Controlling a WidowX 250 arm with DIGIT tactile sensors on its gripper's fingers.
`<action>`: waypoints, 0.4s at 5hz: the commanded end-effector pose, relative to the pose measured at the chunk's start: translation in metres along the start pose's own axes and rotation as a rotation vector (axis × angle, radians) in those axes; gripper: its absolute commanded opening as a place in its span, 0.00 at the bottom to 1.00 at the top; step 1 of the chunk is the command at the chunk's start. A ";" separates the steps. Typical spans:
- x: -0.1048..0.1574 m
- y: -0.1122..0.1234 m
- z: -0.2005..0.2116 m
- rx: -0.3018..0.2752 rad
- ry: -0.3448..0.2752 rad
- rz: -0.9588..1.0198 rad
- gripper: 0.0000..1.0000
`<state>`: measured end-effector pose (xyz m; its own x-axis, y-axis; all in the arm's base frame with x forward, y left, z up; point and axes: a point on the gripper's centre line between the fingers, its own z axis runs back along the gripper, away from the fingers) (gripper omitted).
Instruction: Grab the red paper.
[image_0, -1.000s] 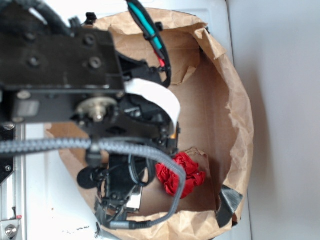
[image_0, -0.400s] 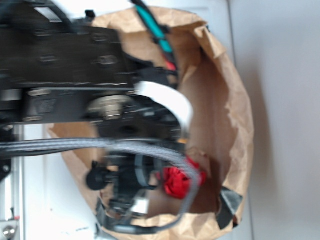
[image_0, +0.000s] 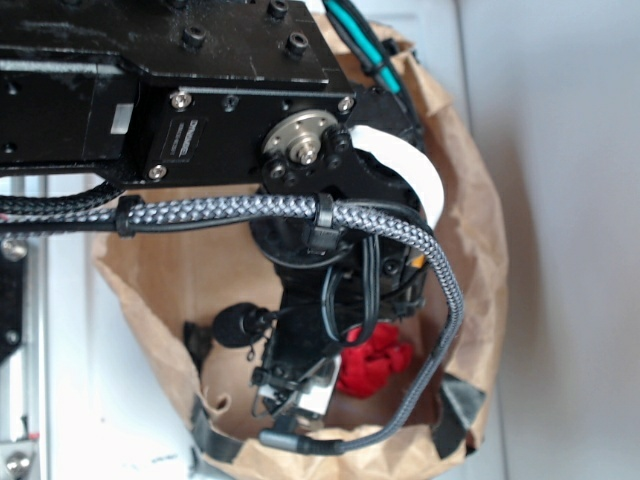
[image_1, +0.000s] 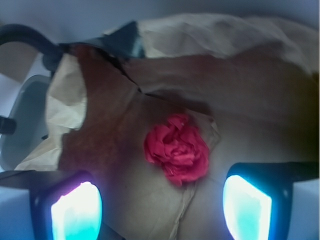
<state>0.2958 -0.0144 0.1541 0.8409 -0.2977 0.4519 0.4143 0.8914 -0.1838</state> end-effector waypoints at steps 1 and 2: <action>0.008 0.011 0.006 0.123 -0.085 -0.142 1.00; 0.004 0.015 -0.009 0.166 -0.059 -0.183 1.00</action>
<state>0.3045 -0.0052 0.1336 0.7494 -0.4389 0.4957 0.4958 0.8682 0.0192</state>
